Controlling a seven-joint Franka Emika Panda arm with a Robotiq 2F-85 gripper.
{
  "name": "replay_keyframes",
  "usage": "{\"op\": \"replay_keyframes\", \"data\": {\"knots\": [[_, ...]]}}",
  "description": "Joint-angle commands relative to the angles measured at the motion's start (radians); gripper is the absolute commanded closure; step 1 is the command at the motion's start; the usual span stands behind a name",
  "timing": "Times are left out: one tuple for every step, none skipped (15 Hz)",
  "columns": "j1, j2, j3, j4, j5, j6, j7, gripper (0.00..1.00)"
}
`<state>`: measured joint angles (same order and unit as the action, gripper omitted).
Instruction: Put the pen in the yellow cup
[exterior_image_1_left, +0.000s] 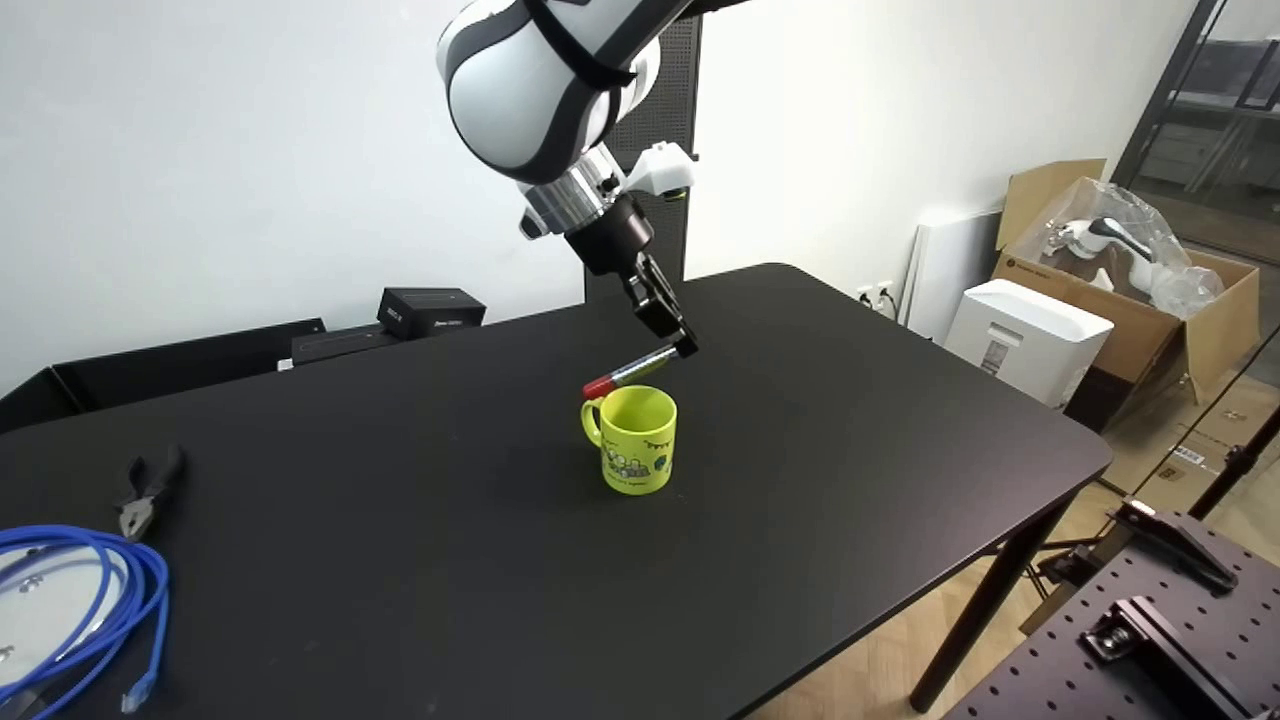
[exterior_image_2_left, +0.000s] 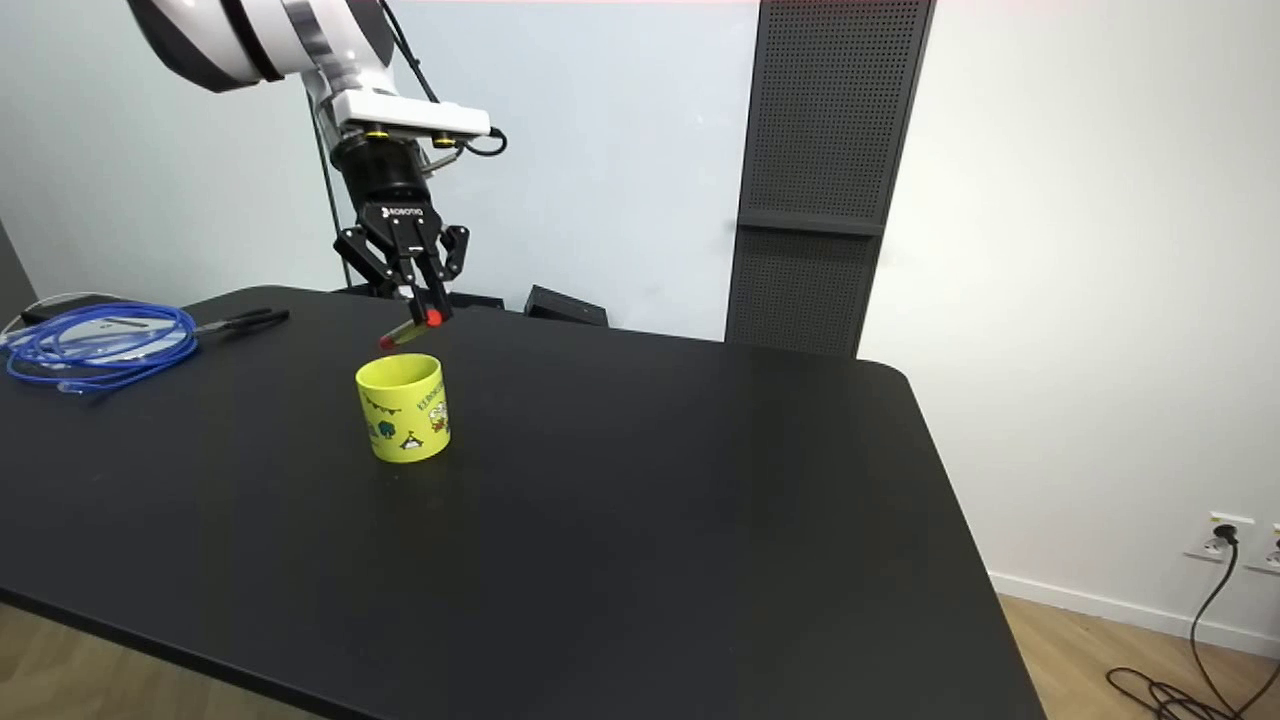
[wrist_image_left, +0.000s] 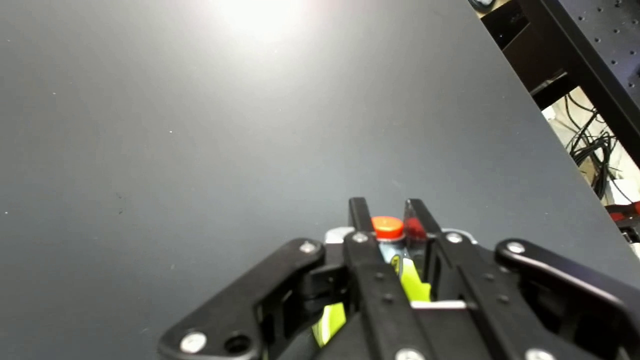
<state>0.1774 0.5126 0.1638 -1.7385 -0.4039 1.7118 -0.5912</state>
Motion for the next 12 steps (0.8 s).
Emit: {"op": "replay_keyframes", "data": {"knots": [[0.002,-0.078,0.005,-0.059,-0.029,0.01,0.024,0.94],[0.002,-0.095,0.007,-0.072,-0.03,0.013,0.026,0.94],[0.003,-0.112,0.008,-0.086,-0.029,0.011,0.029,0.94],[0.002,-0.128,0.01,-0.1,-0.025,0.007,0.028,0.94],[0.001,-0.146,0.012,-0.118,-0.022,0.005,0.032,0.94],[0.001,-0.163,0.012,-0.136,-0.021,0.003,0.037,0.94],[0.0,-0.18,0.013,-0.155,-0.02,0.002,0.041,0.94],[-0.003,-0.197,0.013,-0.177,-0.019,0.004,0.047,0.94],[-0.006,-0.21,0.012,-0.193,-0.017,0.005,0.052,0.94],[-0.009,-0.222,0.01,-0.209,-0.014,0.006,0.057,0.94],[-0.014,-0.231,0.009,-0.225,-0.01,0.01,0.063,0.94],[-0.019,-0.238,0.007,-0.239,-0.006,0.012,0.066,0.94]]}}
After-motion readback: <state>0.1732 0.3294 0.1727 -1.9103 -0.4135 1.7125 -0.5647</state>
